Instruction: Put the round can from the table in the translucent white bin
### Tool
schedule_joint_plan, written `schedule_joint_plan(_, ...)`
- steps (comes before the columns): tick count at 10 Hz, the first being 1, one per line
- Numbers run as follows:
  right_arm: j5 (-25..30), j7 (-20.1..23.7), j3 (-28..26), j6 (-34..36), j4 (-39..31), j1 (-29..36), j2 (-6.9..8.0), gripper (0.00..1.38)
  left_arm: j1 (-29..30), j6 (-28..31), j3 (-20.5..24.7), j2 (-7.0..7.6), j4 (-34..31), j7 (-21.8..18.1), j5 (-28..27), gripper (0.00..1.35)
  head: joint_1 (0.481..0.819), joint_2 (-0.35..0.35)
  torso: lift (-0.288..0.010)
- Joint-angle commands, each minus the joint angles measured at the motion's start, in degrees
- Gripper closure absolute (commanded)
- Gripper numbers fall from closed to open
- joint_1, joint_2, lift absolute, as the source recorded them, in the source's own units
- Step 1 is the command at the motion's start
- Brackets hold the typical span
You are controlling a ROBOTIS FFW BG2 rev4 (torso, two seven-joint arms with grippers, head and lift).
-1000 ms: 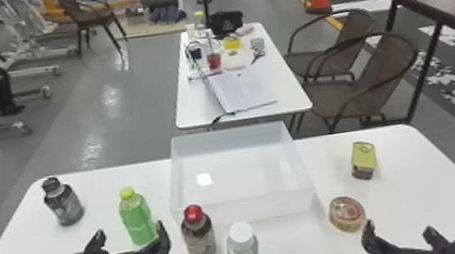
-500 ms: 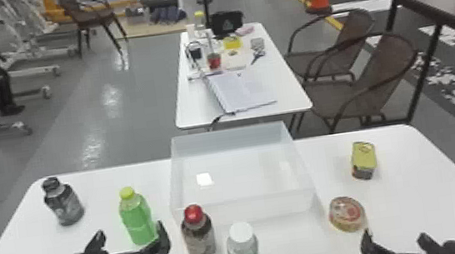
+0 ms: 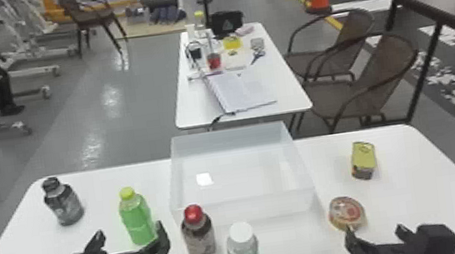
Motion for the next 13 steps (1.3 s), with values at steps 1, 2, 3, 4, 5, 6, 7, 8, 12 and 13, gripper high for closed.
schedule_joint_plan(1, 0.69, 0.48, 0.0, 0.91, 0.96, -1.18, 0.0, 0.12, -0.03, 0.0, 0.08, -0.15, 0.02, 0.0, 0.2, 0.11, 0.549, 0.0, -0.1)
schedule_joint_plan(2, 0.96, 0.48, 0.0, 1.79, 1.22, -1.62, 0.27, 0.12, -0.03, 0.0, 0.08, -0.15, 0.02, 0.0, 0.2, 0.11, 0.549, 0.0, -0.1)
schedule_joint_plan(3, 1.04, 0.65, 0.0, 1.96, 2.01, -2.32, 0.27, 0.12, 0.06, 0.0, 0.08, -0.15, 0.02, 0.0, 0.28, 0.11, 0.549, 0.0, -0.1)
schedule_joint_plan(4, 1.57, 1.18, 0.0, 2.31, 2.8, -3.11, 0.27, 0.12, -0.03, 0.0, 0.08, -0.15, 0.02, 0.0, 0.37, 0.11, 0.549, 0.0, -0.1)
schedule_joint_plan(5, 1.84, 1.44, 0.0, 2.4, 3.51, -3.82, 0.27, 0.12, -0.03, -0.09, 0.08, -0.15, 0.02, 0.0, 0.46, 0.11, 0.549, 0.0, -0.1)
schedule_joint_plan(6, 2.8, 1.88, 0.0, 2.4, 4.47, -4.78, 0.27, 0.12, -0.11, -0.18, 0.08, -0.15, 0.11, 0.0, 0.55, 0.11, 0.549, 0.0, -0.1)
schedule_joint_plan(7, 4.12, 2.41, 0.0, 2.4, 5.53, -5.93, 0.27, 0.12, -0.2, -0.26, 0.08, -0.15, 0.11, 0.0, 0.64, 0.11, 0.549, 0.0, -0.1)
schedule_joint_plan(8, 4.65, 3.64, 0.0, 3.02, 6.67, -7.16, 0.27, 0.12, -0.2, -0.35, 0.08, -0.15, 0.19, -0.08, 0.64, 0.11, 0.549, 0.0, -0.1)
schedule_joint_plan(12, 6.85, 3.99, -0.09, 9.52, 6.23, -9.79, 0.27, 0.12, -0.47, -0.79, 0.08, -0.15, 0.55, -0.08, 1.16, 0.11, 0.549, 0.0, -0.1)
schedule_joint_plan(13, 7.46, 3.99, -0.18, 10.13, 6.14, -9.97, 0.27, 0.12, -0.47, -0.79, 0.08, -0.15, 0.55, -0.17, 1.25, 0.11, 0.549, 0.0, -0.1)
